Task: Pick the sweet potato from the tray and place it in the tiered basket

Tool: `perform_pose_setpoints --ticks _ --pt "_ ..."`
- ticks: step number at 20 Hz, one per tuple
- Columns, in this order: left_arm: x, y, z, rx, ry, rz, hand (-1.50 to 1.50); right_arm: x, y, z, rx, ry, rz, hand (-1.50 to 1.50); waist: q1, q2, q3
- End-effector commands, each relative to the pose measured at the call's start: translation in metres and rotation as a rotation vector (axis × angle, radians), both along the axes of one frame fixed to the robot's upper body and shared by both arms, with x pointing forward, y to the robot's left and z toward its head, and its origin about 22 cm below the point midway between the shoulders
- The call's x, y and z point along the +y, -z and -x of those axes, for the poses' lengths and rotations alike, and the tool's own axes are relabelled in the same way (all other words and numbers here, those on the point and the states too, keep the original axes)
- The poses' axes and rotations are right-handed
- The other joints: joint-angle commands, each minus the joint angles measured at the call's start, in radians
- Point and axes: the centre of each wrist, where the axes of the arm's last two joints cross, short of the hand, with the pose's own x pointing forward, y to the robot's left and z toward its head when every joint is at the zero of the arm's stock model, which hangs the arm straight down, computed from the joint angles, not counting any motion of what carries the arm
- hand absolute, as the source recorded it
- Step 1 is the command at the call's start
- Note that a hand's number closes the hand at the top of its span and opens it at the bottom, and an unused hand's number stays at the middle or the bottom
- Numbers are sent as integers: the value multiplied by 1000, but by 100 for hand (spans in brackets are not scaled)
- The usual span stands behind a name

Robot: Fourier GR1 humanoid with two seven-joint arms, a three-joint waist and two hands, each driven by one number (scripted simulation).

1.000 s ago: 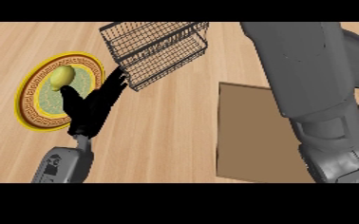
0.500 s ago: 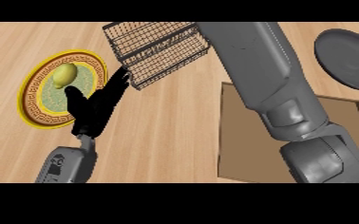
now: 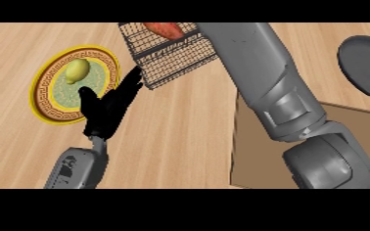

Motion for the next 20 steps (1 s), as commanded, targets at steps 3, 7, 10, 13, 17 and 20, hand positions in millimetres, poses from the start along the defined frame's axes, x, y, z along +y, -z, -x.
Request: perform_pose_setpoints --ticks 3,7,10,13,17,20 --pt "1 -4 -2 -10 34 -3 0 13 -3 0 -60 -53 -89 -150 31 4 -2" --pt "-16 5 2 5 27 -3 0 16 -3 1 -159 11 -160 -150 28 0 -2" --pt "-11 -4 -10 6 6 3 0 25 -25 6 -206 78 -207 -150 -8 -1 -1" --pt "3 2 -2 10 -16 -1 0 16 -7 0 -124 168 -300 -150 -27 -10 0" --pt "18 10 11 11 -75 -1 0 -29 7 -17 -42 251 -341 -150 -80 -22 2" --pt "30 4 7 1 -75 0 0 -69 -5 -27 -41 286 -289 -150 -81 -19 1"
